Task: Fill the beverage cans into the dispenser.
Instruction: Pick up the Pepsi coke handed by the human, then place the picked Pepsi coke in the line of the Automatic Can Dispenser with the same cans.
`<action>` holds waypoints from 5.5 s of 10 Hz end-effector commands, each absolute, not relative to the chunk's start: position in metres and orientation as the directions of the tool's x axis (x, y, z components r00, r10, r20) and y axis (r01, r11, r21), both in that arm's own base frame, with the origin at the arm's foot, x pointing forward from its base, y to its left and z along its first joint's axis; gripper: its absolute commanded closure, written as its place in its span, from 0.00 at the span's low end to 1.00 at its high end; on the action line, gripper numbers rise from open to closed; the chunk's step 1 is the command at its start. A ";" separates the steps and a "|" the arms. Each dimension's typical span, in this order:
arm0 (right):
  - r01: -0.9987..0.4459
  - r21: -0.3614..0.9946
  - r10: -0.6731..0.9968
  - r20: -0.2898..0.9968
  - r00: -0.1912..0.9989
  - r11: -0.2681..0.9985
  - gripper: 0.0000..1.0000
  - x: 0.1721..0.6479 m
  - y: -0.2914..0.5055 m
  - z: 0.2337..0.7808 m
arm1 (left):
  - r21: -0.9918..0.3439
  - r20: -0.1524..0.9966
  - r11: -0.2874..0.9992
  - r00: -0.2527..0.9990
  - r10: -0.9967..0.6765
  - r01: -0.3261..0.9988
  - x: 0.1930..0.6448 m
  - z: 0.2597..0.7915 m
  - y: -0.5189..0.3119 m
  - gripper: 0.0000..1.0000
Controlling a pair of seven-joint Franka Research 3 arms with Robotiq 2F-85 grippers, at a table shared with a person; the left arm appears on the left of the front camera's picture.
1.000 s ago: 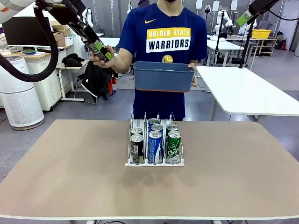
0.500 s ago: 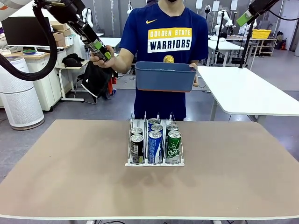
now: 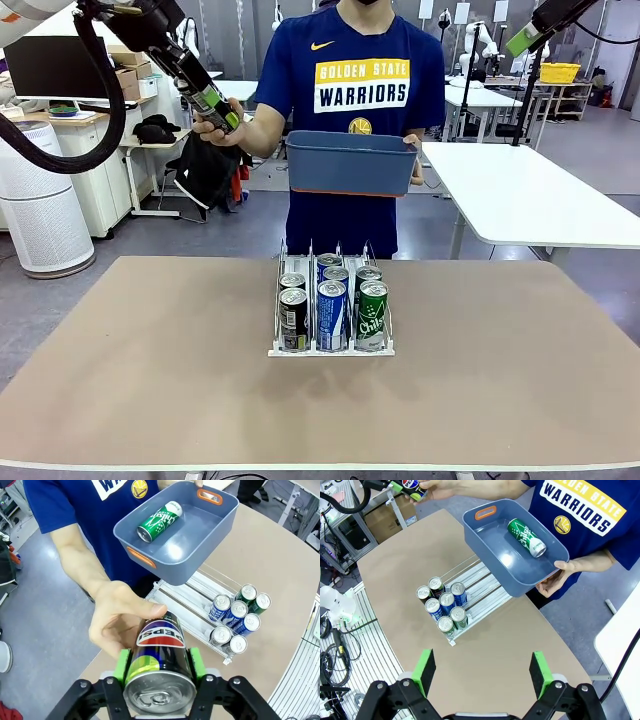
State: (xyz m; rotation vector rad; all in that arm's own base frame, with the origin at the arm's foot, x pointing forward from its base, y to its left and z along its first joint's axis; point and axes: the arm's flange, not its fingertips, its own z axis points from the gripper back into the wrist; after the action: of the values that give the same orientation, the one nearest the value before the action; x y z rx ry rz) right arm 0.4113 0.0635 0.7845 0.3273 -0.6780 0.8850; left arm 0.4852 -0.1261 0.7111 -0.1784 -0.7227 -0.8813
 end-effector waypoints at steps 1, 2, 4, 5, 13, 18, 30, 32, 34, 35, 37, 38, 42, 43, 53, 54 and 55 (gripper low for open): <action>-0.799 -0.005 0.597 0.667 0.445 0.602 0.00 0.409 0.064 0.784 | 0.152 0.644 0.631 0.407 -0.647 0.761 0.483 0.713 -0.123 1.00; -0.799 -0.005 0.597 0.667 0.445 0.602 0.00 0.409 0.064 0.784 | 0.152 0.644 0.631 0.407 -0.647 0.761 0.483 0.713 -0.123 1.00; -0.799 -0.005 0.597 0.667 0.445 0.602 0.00 0.409 0.064 0.784 | 0.152 0.644 0.631 0.407 -0.647 0.761 0.483 0.713 -0.123 1.00; -0.799 -0.005 0.597 0.667 0.445 0.602 0.00 0.409 0.064 0.784 | 0.152 0.644 0.631 0.407 -0.647 0.761 0.483 0.713 -0.123 1.00; -0.799 -0.005 0.597 0.667 0.445 0.602 0.00 0.409 0.064 0.784 | 0.152 0.644 0.631 0.407 -0.647 0.761 0.483 0.713 -0.123 1.00; -0.799 -0.005 0.597 0.667 0.445 0.602 0.00 0.409 0.064 0.784 | 0.152 0.644 0.631 0.407 -0.647 0.761 0.483 0.713 -0.123 1.00; -0.799 -0.005 0.597 0.667 0.445 0.602 0.00 0.409 0.064 0.784 | -0.001 0.468 0.675 0.597 -0.652 0.738 0.430 0.647 -0.225 0.42; -0.799 -0.005 0.597 0.667 0.445 0.602 0.00 0.409 0.064 0.784 | -0.041 0.423 0.626 0.581 -0.695 0.779 0.421 0.623 -0.220 0.42; -0.799 -0.005 0.597 0.667 0.445 0.602 0.00 0.409 0.064 0.784 | -0.018 0.417 0.662 0.607 -0.676 0.749 0.427 0.623 -0.237 0.42; -0.799 -0.005 0.597 0.667 0.445 0.602 0.00 0.409 0.064 0.784 | -0.018 0.417 0.662 0.607 -0.676 0.749 0.427 0.623 -0.237 0.42; -0.799 -0.005 0.597 0.667 0.445 0.602 0.00 0.409 0.064 0.784 | -0.018 0.417 0.662 0.607 -0.676 0.749 0.427 0.623 -0.237 0.42; -0.799 -0.005 0.597 0.667 0.445 0.602 0.00 0.409 0.064 0.784 | -0.028 0.408 0.647 0.600 -0.688 0.762 0.426 0.618 -0.236 0.42; -0.799 -0.005 0.597 0.667 0.445 0.602 0.00 0.409 0.064 0.784 | 0.026 0.388 0.816 0.747 -0.541 0.577 0.399 0.588 -0.306 0.42; -0.799 -0.005 0.597 0.667 0.445 0.602 0.00 0.409 0.064 0.784 | 0.145 0.344 0.827 0.756 -0.557 0.544 0.393 0.575 -0.319 0.42; -0.799 -0.005 0.597 0.667 0.445 0.602 0.00 0.409 0.064 0.784 | 0.069 0.300 0.715 0.669 -0.680 0.696 0.329 0.466 -0.331 0.42; -0.799 -0.005 0.597 0.667 0.445 0.602 0.00 0.409 0.064 0.784 | 0.041 0.303 0.693 0.652 -0.695 0.720 0.328 0.461 -0.319 0.42; -0.799 -0.005 0.597 0.667 0.445 0.602 0.00 0.409 0.064 0.784 | 0.026 0.271 0.687 0.656 -0.704 0.726 0.331 0.463 -0.315 0.42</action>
State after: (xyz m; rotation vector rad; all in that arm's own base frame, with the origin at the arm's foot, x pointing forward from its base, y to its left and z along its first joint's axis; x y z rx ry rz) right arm 0.4112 0.0636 0.7846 0.3273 -0.6782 0.8853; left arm 0.3359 -0.3279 0.4570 -0.0467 -0.2804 -0.7838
